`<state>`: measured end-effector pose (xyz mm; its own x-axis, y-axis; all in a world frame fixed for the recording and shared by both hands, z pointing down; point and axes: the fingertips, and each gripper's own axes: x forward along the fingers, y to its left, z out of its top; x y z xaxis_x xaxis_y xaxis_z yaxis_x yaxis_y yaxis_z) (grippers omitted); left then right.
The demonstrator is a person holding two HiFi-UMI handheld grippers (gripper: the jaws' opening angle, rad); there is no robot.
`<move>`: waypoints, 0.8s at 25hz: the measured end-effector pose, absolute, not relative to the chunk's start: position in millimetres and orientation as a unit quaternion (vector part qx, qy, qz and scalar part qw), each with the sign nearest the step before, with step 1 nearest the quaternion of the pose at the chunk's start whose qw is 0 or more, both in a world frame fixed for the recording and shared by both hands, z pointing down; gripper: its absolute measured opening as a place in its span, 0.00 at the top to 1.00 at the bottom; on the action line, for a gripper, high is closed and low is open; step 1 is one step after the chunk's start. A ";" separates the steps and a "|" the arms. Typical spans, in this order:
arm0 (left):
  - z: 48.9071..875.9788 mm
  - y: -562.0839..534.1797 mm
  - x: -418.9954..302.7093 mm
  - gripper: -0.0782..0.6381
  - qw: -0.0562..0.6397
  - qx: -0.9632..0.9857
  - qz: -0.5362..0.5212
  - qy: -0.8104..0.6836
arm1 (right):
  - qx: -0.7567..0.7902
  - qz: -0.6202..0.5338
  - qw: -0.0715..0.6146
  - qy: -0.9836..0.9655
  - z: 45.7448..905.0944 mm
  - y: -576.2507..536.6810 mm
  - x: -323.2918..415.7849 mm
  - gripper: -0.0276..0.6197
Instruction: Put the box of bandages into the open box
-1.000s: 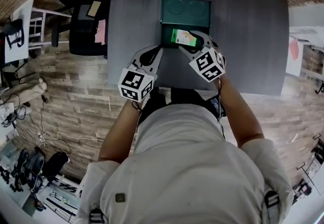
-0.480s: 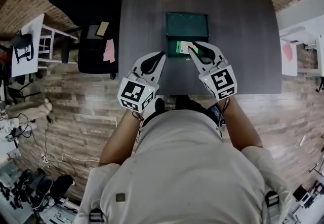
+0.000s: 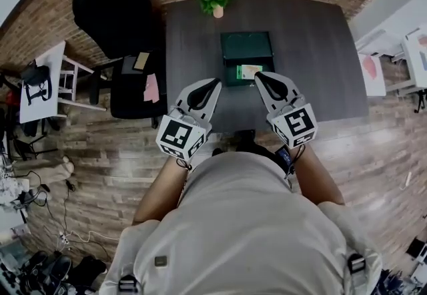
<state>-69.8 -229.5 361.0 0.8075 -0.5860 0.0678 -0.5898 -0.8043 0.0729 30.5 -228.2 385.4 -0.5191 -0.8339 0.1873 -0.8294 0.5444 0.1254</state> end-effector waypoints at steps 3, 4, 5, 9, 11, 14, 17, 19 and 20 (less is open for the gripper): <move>353.8 -210.7 -81.6 0.87 0.042 0.954 0.015 -0.295 | 0.490 -0.008 0.105 -0.865 377.8 -203.5 17.9 0.92; 352.6 -204.6 -84.8 0.87 0.041 0.956 0.014 -0.290 | 0.493 -0.009 0.104 -0.864 375.7 -195.5 13.4 0.92; 352.0 -199.0 -87.2 0.87 0.041 0.957 0.013 -0.286 | 0.495 -0.011 0.102 -0.863 373.9 -188.0 9.2 0.92; 349.1 -180.8 -87.0 0.87 0.041 0.962 0.009 -0.270 | 0.498 -0.011 0.098 -0.862 368.1 -160.4 -2.1 0.92; 345.9 -170.6 -83.1 0.87 0.039 0.964 0.006 -0.263 | 0.499 -0.012 0.096 -0.861 364.2 -147.0 -4.1 0.92; 340.1 -152.1 -75.5 0.87 0.038 0.967 0.004 -0.254 | 0.499 -0.017 0.092 -0.862 356.6 -131.0 -2.9 0.92; 336.6 -136.3 -67.3 0.87 0.034 0.968 0.005 -0.250 | 0.500 -0.018 0.087 -0.861 351.5 -118.8 4.5 0.92; 334.1 -127.5 -60.7 0.87 0.033 0.967 0.004 -0.254 | 0.497 -0.020 0.083 -0.863 349.3 -109.2 12.1 0.92; 333.4 -122.4 -56.1 0.87 0.033 0.966 0.004 -0.256 | 0.495 -0.021 0.081 -0.865 349.0 -103.5 16.8 0.92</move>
<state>-56.1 -122.4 333.4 0.8689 -0.4944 0.0247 -0.4949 -0.8667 0.0620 16.8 -103.5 349.0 -0.4972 -0.8593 0.1199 -0.8527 0.5095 0.1157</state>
